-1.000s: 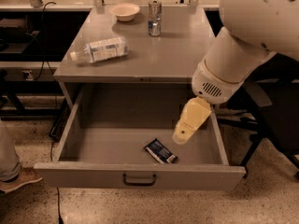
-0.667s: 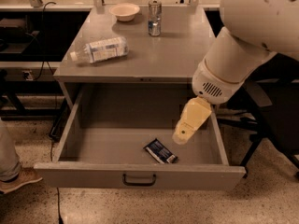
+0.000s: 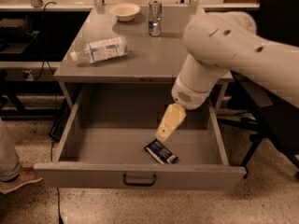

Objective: Pick rxbar blueberry from top drawer and place on counter

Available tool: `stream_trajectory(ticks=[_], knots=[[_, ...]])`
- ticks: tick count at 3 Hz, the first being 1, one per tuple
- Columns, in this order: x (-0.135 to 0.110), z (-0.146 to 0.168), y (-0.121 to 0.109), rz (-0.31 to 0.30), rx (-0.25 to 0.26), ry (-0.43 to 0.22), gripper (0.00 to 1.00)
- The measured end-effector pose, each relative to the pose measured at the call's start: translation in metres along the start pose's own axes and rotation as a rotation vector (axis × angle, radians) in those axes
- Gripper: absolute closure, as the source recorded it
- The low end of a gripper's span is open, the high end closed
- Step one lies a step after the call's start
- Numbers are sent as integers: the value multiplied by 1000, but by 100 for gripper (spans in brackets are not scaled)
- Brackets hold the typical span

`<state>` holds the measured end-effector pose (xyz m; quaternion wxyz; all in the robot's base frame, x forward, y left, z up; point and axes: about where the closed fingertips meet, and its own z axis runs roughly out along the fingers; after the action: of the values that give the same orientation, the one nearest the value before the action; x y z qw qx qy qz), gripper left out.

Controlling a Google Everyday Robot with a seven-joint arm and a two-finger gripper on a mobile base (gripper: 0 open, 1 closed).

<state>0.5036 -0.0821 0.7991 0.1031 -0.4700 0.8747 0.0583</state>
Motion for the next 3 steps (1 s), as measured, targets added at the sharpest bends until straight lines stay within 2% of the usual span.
stream_trajectory(ticks=[1,3], knots=[[-9,40,-11,49,-21,25,0],[-11,99,-22,123,-45,45,0]])
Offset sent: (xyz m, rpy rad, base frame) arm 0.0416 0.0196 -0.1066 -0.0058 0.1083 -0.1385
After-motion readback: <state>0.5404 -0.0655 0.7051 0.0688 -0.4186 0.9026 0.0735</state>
